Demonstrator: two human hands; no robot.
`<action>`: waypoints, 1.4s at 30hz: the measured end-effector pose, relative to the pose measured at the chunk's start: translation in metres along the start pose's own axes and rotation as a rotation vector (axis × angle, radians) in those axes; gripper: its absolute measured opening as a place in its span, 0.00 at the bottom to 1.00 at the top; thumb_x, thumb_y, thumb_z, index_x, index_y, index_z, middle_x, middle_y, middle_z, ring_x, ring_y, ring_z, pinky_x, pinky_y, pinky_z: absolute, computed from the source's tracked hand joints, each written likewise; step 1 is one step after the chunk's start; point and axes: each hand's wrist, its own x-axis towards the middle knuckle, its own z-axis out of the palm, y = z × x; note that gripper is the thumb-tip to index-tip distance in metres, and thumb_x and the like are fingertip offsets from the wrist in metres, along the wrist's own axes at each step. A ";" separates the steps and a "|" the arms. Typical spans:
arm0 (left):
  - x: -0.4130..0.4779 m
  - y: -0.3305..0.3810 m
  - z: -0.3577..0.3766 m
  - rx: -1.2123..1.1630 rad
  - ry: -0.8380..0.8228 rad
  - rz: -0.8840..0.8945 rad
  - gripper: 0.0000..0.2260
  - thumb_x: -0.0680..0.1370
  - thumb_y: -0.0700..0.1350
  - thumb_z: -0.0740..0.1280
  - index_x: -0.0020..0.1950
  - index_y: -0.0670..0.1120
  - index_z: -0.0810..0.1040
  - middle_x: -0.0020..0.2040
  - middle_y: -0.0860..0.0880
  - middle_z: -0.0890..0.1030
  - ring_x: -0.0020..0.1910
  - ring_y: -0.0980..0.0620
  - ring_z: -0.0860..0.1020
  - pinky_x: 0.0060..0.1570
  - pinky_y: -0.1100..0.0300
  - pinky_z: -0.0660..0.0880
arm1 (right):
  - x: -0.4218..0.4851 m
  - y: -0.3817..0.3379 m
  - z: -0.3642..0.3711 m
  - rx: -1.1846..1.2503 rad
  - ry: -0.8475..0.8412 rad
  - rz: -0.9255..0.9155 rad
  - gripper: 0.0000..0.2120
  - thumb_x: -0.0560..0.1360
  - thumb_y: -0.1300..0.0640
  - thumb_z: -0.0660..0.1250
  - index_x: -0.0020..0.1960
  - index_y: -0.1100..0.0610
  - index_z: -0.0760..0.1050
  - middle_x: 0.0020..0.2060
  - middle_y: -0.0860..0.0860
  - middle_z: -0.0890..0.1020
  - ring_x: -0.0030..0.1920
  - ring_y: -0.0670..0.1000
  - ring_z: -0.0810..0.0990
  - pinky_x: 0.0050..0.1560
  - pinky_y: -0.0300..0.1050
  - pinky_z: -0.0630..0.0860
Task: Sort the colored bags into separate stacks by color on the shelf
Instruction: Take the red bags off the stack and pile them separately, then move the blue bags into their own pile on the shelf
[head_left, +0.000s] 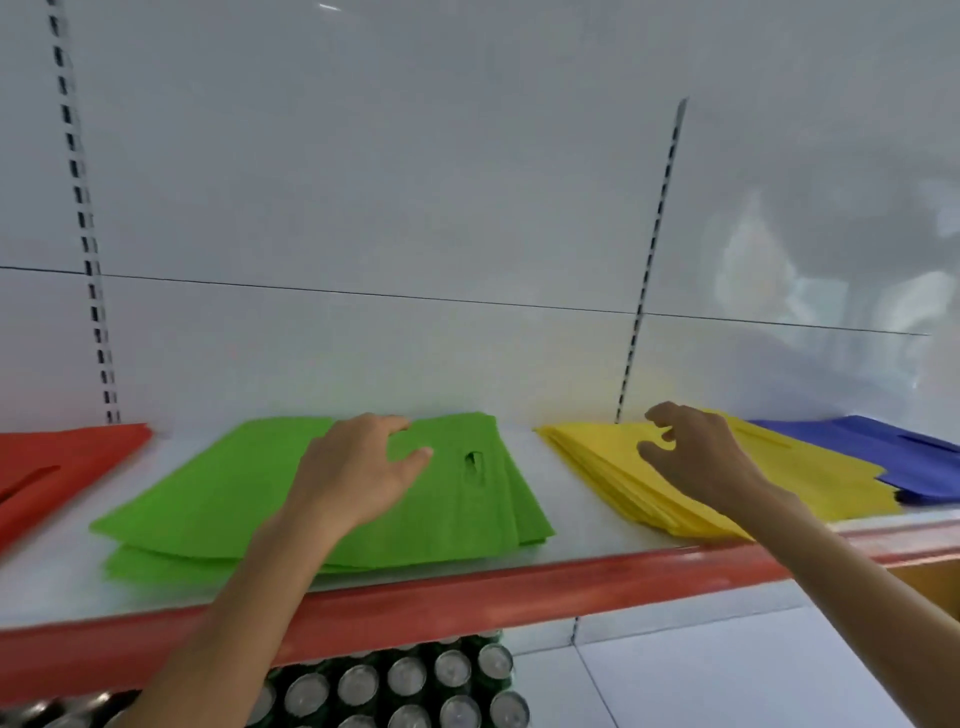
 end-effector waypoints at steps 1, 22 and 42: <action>0.003 0.011 0.007 0.005 -0.013 0.003 0.23 0.76 0.56 0.63 0.69 0.49 0.70 0.69 0.50 0.71 0.68 0.50 0.69 0.68 0.52 0.65 | 0.005 0.013 -0.004 -0.004 -0.007 0.007 0.19 0.74 0.56 0.67 0.64 0.59 0.72 0.60 0.57 0.78 0.57 0.57 0.77 0.54 0.50 0.74; 0.057 0.312 0.175 -0.019 0.016 0.102 0.19 0.77 0.55 0.62 0.65 0.49 0.74 0.68 0.51 0.72 0.67 0.50 0.69 0.64 0.54 0.64 | 0.069 0.323 -0.092 -0.106 0.034 -0.070 0.19 0.77 0.55 0.63 0.66 0.58 0.70 0.60 0.55 0.76 0.56 0.57 0.76 0.56 0.53 0.74; 0.102 0.521 0.358 -0.012 -0.164 0.182 0.23 0.78 0.53 0.61 0.71 0.45 0.67 0.69 0.47 0.69 0.69 0.50 0.66 0.67 0.59 0.63 | 0.134 0.573 -0.132 -0.030 -0.002 0.086 0.15 0.76 0.56 0.64 0.62 0.57 0.75 0.56 0.54 0.79 0.55 0.56 0.77 0.56 0.50 0.74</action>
